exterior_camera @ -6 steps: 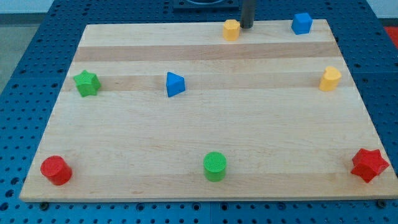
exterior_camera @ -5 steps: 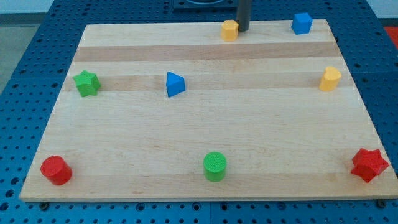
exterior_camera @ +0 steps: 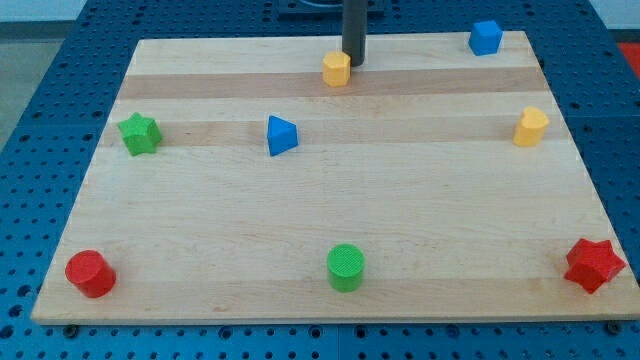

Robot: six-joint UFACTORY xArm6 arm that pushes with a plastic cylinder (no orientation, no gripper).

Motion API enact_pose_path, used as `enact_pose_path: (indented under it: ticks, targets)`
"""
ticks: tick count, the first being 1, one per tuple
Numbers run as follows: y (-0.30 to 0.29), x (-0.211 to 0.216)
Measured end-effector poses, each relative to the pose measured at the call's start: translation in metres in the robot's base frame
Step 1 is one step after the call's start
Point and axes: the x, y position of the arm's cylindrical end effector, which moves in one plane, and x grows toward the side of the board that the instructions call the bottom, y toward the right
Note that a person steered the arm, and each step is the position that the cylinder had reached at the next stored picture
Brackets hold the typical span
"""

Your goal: Push the yellow hexagon towards the blue triangle

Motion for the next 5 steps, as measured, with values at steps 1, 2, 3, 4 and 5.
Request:
enact_pose_path:
  ticks: [1,2,3,4,5]
  targets:
    - [-0.024,0.003]
    - [-0.046,0.012]
    - [-0.061,0.031]
    - [-0.061,0.063]
    - [-0.061,0.09]
